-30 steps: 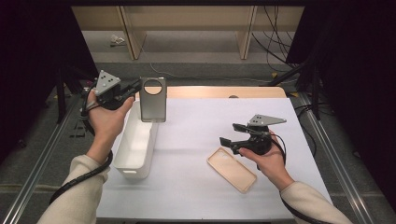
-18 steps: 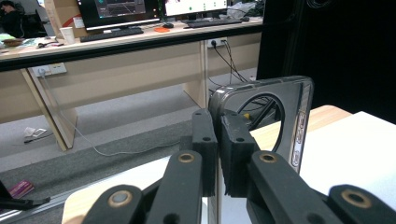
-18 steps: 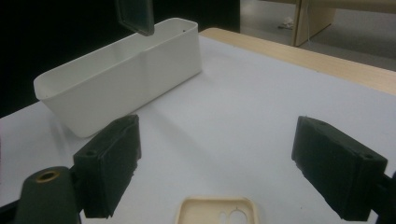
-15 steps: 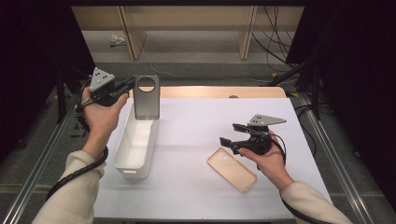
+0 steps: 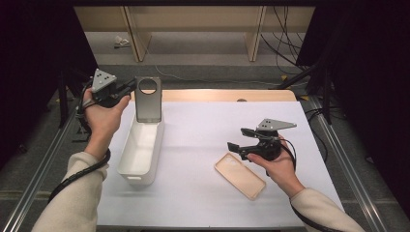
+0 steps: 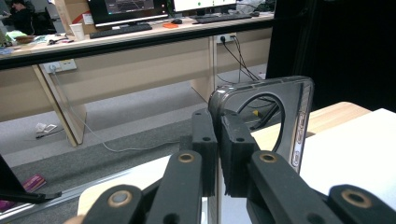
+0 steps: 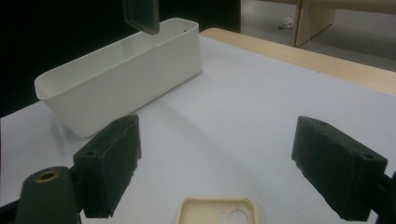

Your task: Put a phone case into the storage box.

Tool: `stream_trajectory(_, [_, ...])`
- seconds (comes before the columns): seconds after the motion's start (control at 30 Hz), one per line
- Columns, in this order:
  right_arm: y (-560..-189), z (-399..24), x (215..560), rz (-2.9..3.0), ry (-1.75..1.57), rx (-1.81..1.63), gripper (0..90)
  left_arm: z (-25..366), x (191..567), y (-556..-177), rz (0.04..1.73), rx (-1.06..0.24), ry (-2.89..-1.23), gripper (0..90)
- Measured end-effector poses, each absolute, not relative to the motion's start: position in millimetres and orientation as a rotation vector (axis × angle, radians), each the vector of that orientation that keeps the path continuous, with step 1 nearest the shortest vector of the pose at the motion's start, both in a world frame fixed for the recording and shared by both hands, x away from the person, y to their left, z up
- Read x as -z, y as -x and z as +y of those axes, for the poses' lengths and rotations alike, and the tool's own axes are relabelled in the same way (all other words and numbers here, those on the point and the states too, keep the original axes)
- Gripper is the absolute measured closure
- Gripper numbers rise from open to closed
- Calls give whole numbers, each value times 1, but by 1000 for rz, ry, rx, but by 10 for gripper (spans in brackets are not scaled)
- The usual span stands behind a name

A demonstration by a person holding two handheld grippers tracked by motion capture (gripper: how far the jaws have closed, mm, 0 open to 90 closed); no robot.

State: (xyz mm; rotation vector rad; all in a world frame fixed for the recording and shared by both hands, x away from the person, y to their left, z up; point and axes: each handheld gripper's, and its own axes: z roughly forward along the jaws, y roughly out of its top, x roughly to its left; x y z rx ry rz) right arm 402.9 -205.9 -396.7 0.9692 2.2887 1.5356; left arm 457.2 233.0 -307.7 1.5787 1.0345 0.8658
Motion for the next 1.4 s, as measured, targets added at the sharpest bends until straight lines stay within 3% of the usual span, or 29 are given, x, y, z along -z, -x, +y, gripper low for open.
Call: stream_trajectory(1.4, [-403, -205, 398, 2295, -969, -1538, 165, 240, 325, -485, 1088, -883, -1615, 851])
